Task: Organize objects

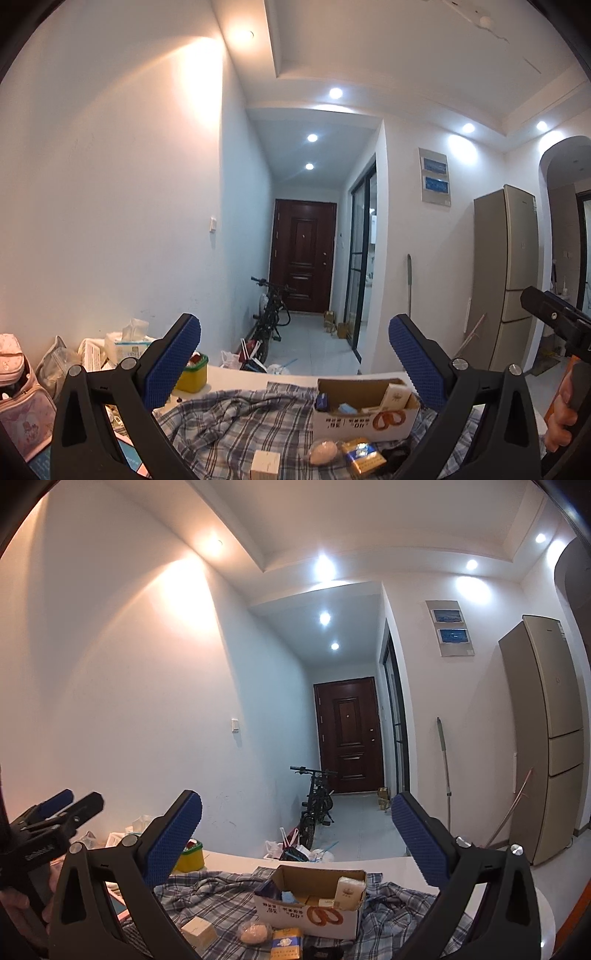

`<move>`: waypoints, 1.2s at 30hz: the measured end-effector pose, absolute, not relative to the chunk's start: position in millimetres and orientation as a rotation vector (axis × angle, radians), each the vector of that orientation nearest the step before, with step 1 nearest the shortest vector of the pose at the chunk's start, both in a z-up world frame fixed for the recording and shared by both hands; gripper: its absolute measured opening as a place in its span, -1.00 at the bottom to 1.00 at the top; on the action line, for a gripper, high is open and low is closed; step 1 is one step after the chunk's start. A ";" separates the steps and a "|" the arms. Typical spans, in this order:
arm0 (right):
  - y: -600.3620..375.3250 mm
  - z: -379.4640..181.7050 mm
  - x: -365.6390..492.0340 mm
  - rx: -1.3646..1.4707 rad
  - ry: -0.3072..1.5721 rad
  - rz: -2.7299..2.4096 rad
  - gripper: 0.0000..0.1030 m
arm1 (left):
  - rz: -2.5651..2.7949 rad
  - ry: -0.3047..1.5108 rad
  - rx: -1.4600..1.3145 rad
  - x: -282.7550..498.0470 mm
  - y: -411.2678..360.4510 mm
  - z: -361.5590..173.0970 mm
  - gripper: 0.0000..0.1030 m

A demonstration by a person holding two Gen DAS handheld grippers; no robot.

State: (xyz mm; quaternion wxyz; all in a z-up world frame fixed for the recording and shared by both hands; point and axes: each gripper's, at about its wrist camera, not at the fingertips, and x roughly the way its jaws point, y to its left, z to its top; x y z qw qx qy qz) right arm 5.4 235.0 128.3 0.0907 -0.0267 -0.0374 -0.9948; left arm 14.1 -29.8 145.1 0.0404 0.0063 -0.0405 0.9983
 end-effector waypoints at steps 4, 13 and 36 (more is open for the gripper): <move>224.3 116.1 6.7 -0.066 -0.062 -3.001 0.99 | 3.052 -0.072 -0.050 9.5 -30.5 131.9 1.00; 220.4 111.4 -4.7 0.009 -0.058 -3.020 0.99 | 3.067 -0.060 -0.030 9.6 -42.4 128.7 1.00; 211.3 58.1 -62.6 0.223 0.046 -3.130 0.99 | 3.018 -0.076 -0.508 -84.5 -44.8 50.3 1.00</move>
